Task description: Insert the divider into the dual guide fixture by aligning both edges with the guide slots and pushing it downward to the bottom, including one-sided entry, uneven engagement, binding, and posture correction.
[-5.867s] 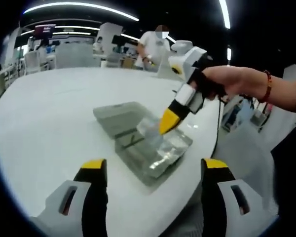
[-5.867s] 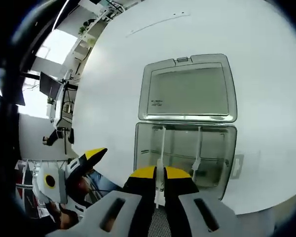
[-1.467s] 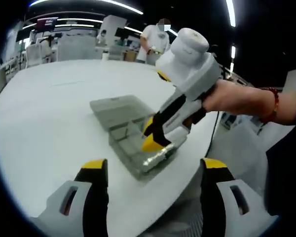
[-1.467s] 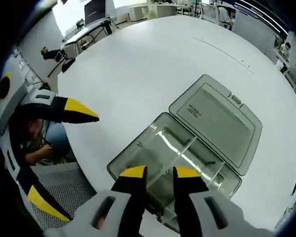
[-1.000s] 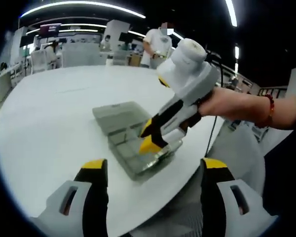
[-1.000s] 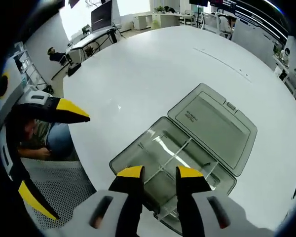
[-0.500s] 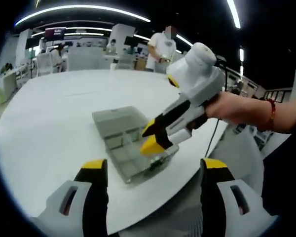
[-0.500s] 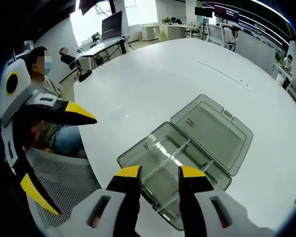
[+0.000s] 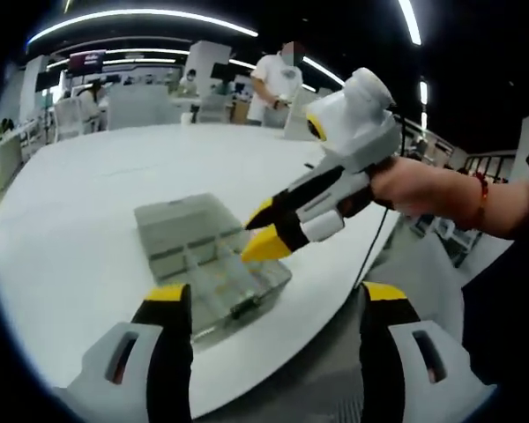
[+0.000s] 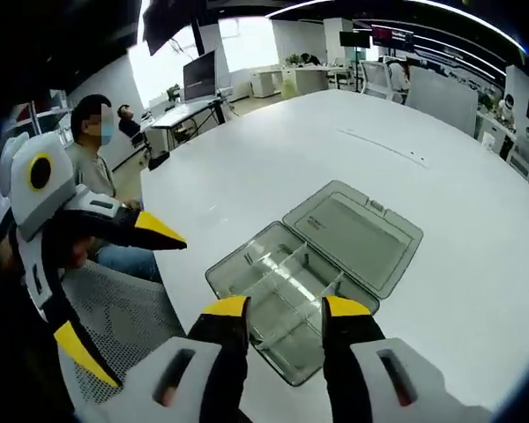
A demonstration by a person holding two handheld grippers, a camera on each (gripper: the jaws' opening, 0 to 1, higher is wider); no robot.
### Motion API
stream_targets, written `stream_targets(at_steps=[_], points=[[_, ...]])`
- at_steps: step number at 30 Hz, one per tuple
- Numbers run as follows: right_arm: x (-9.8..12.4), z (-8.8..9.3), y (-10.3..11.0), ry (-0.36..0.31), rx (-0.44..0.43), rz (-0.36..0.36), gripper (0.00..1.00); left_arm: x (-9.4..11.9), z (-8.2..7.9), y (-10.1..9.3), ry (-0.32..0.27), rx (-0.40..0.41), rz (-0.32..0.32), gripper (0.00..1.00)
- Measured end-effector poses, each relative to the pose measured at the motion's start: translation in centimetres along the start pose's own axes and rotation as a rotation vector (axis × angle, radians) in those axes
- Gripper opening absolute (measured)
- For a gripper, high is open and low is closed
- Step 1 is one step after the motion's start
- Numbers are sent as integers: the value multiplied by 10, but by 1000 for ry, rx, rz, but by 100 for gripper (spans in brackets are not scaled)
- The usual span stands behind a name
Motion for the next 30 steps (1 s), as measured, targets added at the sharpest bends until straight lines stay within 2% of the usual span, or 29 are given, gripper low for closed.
stream_targets(at_steps=[11, 16, 22, 30], points=[[22, 28, -35, -48, -85, 82, 32, -30, -8, -13, 10, -12, 59, 77], [30, 37, -48, -50, -110, 108, 33, -36, -13, -14, 2, -15, 72, 78], [38, 47, -61, -99, -101, 189, 40, -41, -17, -14, -4, -21, 82, 79], [44, 69, -79, -87, -154, 243, 42, -44, -15, -19, 1, -17, 83, 79]])
Point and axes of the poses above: the point that each gripper's makers call its tool centre point, and the gripper's own axes: x roughly backward along the fingers, y roughly to its left, z roughly out of its underside, the point moved 10 cm from there along x, roughly backward along the fingers, and after that the axes turned 14 degrees about z, right-handed, at the moved point
